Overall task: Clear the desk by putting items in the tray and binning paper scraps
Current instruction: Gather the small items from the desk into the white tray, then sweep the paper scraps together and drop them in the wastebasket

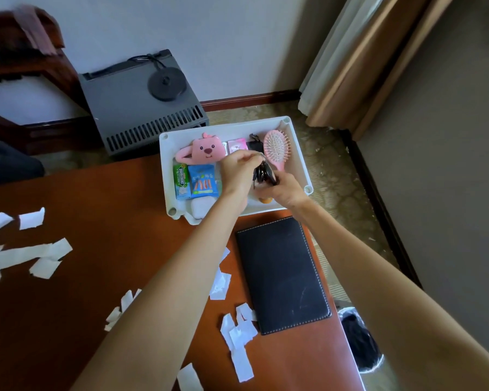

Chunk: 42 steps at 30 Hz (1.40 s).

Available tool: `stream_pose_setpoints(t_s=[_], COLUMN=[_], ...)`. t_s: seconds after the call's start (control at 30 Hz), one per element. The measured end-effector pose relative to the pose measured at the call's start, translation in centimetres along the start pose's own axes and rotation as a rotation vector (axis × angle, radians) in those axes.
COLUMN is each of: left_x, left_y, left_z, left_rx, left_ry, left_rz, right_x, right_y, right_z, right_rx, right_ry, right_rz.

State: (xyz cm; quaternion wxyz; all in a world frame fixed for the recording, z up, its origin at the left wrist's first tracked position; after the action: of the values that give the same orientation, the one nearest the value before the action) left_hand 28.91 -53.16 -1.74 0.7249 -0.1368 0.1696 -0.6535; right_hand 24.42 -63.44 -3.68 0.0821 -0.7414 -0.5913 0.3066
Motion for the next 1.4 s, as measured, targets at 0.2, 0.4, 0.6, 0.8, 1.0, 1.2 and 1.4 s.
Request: stream_pose_setpoints(t_s=[0.2, 0.4, 0.6, 0.8, 1.0, 1.2, 1.4], left_x=[1.6, 2.1, 3.1, 3.0, 1.7, -1.7, -10.0], left_y=[1.7, 4.2, 5.3, 5.9, 4.8, 0.1, -6.4], left_z=[-0.8, -1.0, -1.4, -1.3, -0.5, 1.9, 2.0], left_rx=[-0.100, -0.151, -0.030, 0.084, 0.131, 0.259, 0.300], left_ry=[0.019, 0.052, 0.235, 0.457, 0.520, 0.610, 0.691], left_rz=[0.039, 0.075, 0.077, 0.034, 0.029, 0.007, 0.093], right_x=[-0.4, 0.2, -0.1, -0.1, -0.2, 0.8, 4.9], right_y=[1.3, 2.7, 3.4, 3.0, 1.3, -2.8, -10.6], right_z=[0.7, 0.3, 0.4, 0.2, -1.1, -3.2, -3.5], right_rx=[0.069, 0.114, 0.137, 0.106, 0.039, -0.124, -0.298], right_ry=[-0.127, -0.219, -0.358, -0.499, -0.641, -0.718, -0.698], right_rz=[0.036, 0.066, 0.125, 0.159, 0.209, 0.266, 0.244])
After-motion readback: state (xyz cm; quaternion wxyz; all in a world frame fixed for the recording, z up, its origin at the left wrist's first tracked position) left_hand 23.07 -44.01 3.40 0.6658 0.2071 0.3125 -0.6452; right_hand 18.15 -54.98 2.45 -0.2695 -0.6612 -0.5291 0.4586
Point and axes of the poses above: each hand's wrist, its own y-axis towards the middle knuckle, its own x-axis out of the palm, z = x × y, the point moved 5 cm from there along y, towards the middle knuckle, and after that the axes turned 6 degrees about z, right-handed, at the moved point
